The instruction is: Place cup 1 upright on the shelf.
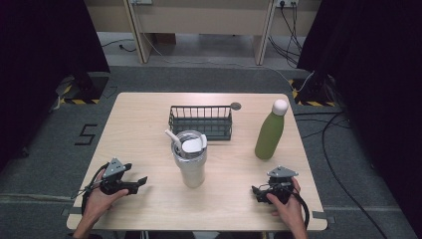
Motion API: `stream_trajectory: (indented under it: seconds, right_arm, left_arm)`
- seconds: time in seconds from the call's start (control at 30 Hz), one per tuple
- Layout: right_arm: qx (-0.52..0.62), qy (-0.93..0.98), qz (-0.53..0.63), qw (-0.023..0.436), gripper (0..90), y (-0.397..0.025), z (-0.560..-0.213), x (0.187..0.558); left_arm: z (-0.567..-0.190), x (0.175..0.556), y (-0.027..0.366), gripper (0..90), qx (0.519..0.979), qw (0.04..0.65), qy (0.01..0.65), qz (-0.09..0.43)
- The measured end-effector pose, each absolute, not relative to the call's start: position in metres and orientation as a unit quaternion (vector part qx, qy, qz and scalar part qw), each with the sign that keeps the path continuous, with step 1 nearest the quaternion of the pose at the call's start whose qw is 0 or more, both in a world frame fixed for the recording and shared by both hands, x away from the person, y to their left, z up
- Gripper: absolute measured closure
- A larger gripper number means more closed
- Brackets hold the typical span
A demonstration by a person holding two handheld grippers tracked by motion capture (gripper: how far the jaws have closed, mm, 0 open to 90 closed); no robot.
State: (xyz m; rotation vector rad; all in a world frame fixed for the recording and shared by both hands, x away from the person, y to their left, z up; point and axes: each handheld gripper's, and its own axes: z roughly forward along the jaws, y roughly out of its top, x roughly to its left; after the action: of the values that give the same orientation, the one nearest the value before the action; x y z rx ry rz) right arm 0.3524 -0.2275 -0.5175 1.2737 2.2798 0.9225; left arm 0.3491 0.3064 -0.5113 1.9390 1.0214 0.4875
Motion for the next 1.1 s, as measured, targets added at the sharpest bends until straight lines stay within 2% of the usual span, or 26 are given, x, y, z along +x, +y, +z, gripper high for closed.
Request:
stream_trajectory:
  seconds: [1.1]
  right_arm:
    - [0.451, 0.809, 0.327, 0.185, 0.3, -0.228, -0.517, 0.353]
  left_arm:
    - [-0.499, 0.332, 0.252, 14.9, 0.757, 0.545, 0.330, 0.142]
